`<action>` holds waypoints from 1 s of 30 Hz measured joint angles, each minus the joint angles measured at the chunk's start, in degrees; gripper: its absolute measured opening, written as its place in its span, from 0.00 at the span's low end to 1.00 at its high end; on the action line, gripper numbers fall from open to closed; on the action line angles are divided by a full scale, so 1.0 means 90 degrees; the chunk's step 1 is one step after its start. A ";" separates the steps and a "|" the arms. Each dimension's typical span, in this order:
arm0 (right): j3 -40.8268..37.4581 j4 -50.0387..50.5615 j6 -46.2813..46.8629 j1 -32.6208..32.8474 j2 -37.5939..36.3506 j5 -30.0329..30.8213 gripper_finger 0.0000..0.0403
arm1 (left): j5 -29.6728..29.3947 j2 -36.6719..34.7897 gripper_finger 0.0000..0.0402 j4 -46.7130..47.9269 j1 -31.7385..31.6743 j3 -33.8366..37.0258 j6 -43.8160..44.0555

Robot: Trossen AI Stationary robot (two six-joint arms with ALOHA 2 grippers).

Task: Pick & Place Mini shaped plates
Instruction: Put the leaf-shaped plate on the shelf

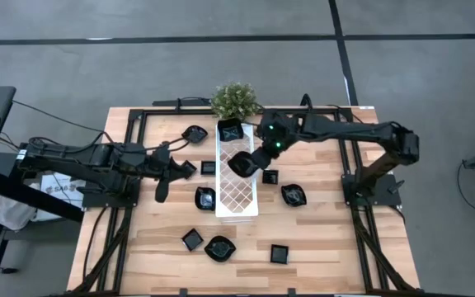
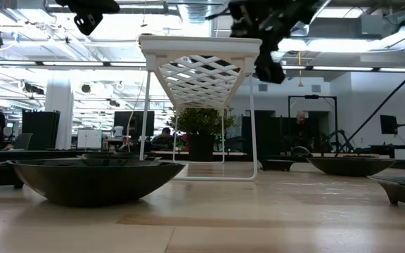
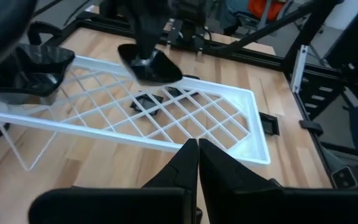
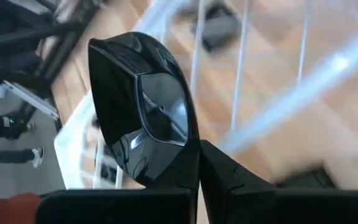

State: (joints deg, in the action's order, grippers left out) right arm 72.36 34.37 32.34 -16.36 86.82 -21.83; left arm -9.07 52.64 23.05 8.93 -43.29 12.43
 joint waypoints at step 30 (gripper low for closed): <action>0.2547 0.1983 -0.1606 -0.0283 0.1888 -0.0059 0.00 | -0.0181 0.0000 0.04 -0.0017 -0.0002 0.0000 -0.0161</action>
State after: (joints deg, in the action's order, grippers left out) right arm 95.29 52.21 17.89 -18.91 103.81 -22.36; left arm -10.69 52.64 22.90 8.91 -43.29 10.98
